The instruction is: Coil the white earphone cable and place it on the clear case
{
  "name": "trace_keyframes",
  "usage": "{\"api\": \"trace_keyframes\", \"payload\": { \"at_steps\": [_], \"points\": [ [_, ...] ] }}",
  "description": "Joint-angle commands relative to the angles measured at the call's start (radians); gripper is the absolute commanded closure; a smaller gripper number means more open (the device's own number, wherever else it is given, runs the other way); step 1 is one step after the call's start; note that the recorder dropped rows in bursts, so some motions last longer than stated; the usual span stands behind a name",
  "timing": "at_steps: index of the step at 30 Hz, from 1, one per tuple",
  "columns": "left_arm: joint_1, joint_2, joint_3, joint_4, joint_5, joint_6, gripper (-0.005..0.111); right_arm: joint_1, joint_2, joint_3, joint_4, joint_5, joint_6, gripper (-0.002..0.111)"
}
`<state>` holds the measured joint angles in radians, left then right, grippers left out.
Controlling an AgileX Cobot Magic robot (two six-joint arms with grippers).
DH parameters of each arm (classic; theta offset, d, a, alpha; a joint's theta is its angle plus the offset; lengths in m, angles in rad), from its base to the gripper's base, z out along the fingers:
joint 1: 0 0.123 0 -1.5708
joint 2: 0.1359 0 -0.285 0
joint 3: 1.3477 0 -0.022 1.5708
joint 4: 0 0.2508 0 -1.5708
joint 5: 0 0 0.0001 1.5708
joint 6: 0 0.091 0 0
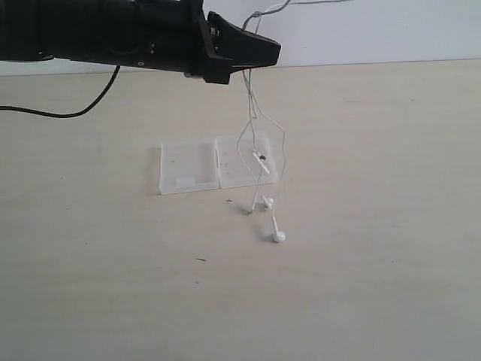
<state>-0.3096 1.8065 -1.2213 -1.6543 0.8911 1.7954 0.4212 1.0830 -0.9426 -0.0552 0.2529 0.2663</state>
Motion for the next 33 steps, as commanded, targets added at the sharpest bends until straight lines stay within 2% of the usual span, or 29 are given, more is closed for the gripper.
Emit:
{"api": "trace_keyframes", "payload": {
  "at_steps": [1,10,14,19,27,33],
  "points": [
    [0.002,-0.012,-0.005,0.020,-0.016,-0.025,0.107,-0.053,-0.072,0.176,0.003,-0.185,0.063,0.108],
    [0.002,-0.022,-0.068,0.146,-0.076,-0.149,0.107,-0.069,-0.173,0.351,0.003,-0.188,0.077,0.108],
    [0.002,-0.038,-0.104,0.163,-0.089,-0.163,0.107,-0.069,-0.200,0.377,0.003,-0.107,0.073,0.108],
    [0.002,-0.057,-0.174,0.279,-0.096,-0.274,0.107,-0.069,-0.210,0.379,0.003,0.049,0.031,0.108],
    [0.002,-0.067,-0.272,0.407,0.027,-0.430,0.107,-0.069,-0.208,0.379,0.024,0.110,-0.021,0.108],
    [0.002,-0.078,-0.290,0.422,0.106,-0.474,0.107,-0.069,-0.152,0.379,-0.017,0.148,-0.036,0.108]
  ]
}}
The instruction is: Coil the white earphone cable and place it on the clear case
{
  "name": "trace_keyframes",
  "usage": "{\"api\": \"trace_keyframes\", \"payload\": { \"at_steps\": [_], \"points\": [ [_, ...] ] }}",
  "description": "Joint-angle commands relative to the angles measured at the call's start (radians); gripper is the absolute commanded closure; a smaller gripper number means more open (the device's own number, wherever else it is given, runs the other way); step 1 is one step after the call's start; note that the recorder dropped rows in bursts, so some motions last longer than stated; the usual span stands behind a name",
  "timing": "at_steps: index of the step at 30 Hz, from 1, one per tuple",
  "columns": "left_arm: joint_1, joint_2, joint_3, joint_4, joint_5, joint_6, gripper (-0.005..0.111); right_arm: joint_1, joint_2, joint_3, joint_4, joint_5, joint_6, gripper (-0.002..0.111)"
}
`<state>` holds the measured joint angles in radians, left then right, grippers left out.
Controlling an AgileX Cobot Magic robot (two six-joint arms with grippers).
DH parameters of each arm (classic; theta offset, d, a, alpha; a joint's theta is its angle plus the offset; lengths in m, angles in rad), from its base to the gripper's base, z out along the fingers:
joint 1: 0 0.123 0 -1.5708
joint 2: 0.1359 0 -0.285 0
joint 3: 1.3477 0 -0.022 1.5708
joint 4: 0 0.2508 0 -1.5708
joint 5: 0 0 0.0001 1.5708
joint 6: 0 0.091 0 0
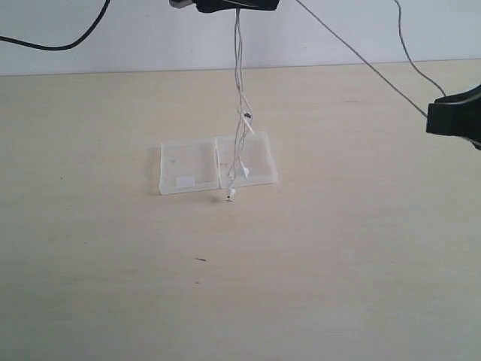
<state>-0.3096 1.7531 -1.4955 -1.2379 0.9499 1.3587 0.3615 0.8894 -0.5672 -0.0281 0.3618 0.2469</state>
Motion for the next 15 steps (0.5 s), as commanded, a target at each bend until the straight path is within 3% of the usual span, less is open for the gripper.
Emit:
{"api": "trace_keyframes", "payload": {
  "at_steps": [1,6,10,15],
  "points": [
    [0.002,-0.027,-0.016,0.008,0.063,-0.042,0.107,-0.009,0.060,0.004,-0.055,0.037,-0.017,0.108],
    [0.002,-0.045,-0.016,0.032,0.080,-0.071,0.107,-0.007,0.156,0.004,-0.047,0.006,-0.020,0.108],
    [0.002,-0.047,-0.016,0.030,0.077,-0.085,0.107,-0.007,0.251,0.004,0.142,-0.084,-0.304,0.108],
    [0.002,-0.047,-0.016,0.028,0.077,-0.096,0.107,-0.007,0.363,0.004,0.288,-0.098,-0.518,0.108]
  ]
}}
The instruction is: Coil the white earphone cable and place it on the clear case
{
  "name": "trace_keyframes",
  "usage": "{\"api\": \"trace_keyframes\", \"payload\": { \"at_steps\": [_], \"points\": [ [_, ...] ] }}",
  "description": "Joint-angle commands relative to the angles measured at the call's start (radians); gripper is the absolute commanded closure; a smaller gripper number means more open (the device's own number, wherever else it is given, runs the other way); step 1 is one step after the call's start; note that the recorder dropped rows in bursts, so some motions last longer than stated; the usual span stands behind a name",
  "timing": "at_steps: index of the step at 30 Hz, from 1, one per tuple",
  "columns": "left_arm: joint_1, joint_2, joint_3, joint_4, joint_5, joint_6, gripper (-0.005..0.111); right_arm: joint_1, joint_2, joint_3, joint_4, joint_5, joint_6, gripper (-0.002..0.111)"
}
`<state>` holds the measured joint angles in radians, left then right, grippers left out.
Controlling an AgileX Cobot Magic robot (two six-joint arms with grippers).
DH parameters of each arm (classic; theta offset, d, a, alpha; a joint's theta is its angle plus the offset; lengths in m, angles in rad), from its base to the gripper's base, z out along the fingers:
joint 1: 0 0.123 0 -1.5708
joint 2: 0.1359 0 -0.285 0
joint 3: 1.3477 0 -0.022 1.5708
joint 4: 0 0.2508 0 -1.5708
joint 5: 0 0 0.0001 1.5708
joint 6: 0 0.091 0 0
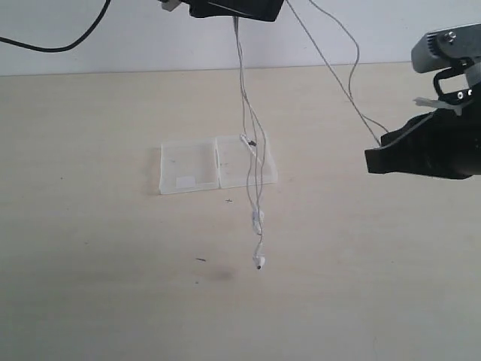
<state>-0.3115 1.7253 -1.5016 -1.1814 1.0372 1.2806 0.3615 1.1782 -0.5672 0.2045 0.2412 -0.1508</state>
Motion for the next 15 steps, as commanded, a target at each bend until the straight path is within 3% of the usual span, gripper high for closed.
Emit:
{"api": "trace_keyframes", "payload": {
  "at_steps": [1,5,7,11,15],
  "points": [
    [0.004,-0.019,-0.010,-0.029,-0.010,-0.018,0.107,-0.007,0.085,0.004,0.055,0.022,-0.120,0.108],
    [0.004,-0.019,-0.010,-0.029,-0.015,-0.018,0.107,-0.007,0.126,0.002,0.142,0.018,-0.249,0.108],
    [0.004,-0.019,-0.010,-0.029,-0.017,-0.018,0.107,-0.007,0.126,0.002,0.262,0.018,-0.454,0.108],
    [0.004,-0.019,-0.010,-0.047,-0.021,-0.018,0.107,-0.007,0.128,0.002,0.654,0.018,-0.952,0.108],
    [0.004,-0.019,-0.010,-0.114,-0.021,-0.001,0.107,-0.007,0.160,0.002,1.176,0.031,-1.451,0.108]
  ]
}}
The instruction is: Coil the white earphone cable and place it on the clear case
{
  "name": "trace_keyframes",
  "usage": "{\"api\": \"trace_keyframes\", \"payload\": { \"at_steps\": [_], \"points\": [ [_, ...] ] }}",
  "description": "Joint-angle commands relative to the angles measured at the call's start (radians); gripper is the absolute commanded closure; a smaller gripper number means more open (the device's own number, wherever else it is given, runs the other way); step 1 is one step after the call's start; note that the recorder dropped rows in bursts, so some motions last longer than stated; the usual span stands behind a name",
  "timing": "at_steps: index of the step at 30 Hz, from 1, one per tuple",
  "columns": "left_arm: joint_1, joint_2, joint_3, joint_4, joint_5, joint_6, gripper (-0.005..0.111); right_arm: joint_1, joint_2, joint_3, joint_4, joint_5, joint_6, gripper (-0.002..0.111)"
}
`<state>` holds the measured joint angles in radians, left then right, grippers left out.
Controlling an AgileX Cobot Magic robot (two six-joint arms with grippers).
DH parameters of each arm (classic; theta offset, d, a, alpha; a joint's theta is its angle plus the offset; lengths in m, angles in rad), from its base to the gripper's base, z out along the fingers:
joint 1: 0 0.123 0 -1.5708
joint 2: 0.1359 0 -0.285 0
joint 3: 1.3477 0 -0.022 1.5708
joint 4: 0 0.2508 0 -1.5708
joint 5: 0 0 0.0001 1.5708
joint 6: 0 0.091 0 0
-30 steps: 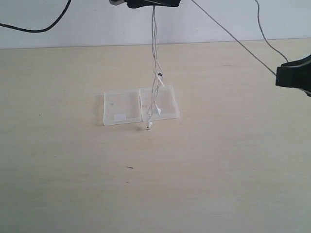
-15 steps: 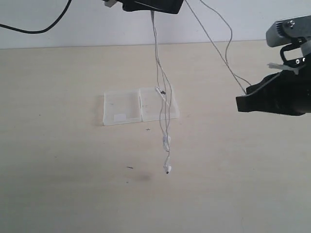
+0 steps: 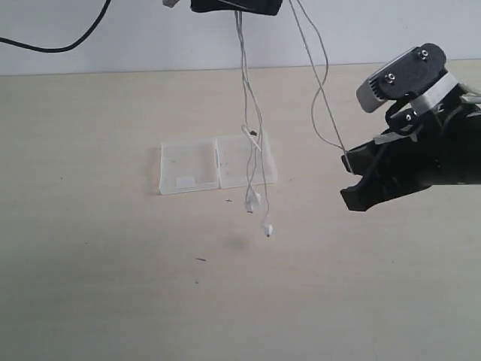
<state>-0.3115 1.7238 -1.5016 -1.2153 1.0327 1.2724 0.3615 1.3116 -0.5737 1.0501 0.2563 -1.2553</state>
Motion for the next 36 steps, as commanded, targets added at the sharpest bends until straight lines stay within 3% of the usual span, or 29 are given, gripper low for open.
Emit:
{"api": "trace_keyframes", "payload": {
  "at_steps": [1,6,25,36],
  "points": [
    [0.004,-0.018,-0.010,-0.085,-0.016,0.009,0.107,-0.007,0.041,0.007,0.457,0.047,-0.481,0.108],
    [0.004,-0.018,-0.010,-0.089,-0.016,0.009,0.107,-0.007,0.117,-0.029,0.694,0.229,-0.769,0.108],
    [0.004,-0.018,-0.010,-0.096,-0.026,0.027,0.107,-0.007,0.258,-0.193,0.694,0.311,-0.749,0.107],
    [0.004,-0.018,-0.010,-0.096,-0.026,0.029,0.107,-0.007,0.247,-0.193,0.694,0.284,-0.703,0.061]
  ]
}}
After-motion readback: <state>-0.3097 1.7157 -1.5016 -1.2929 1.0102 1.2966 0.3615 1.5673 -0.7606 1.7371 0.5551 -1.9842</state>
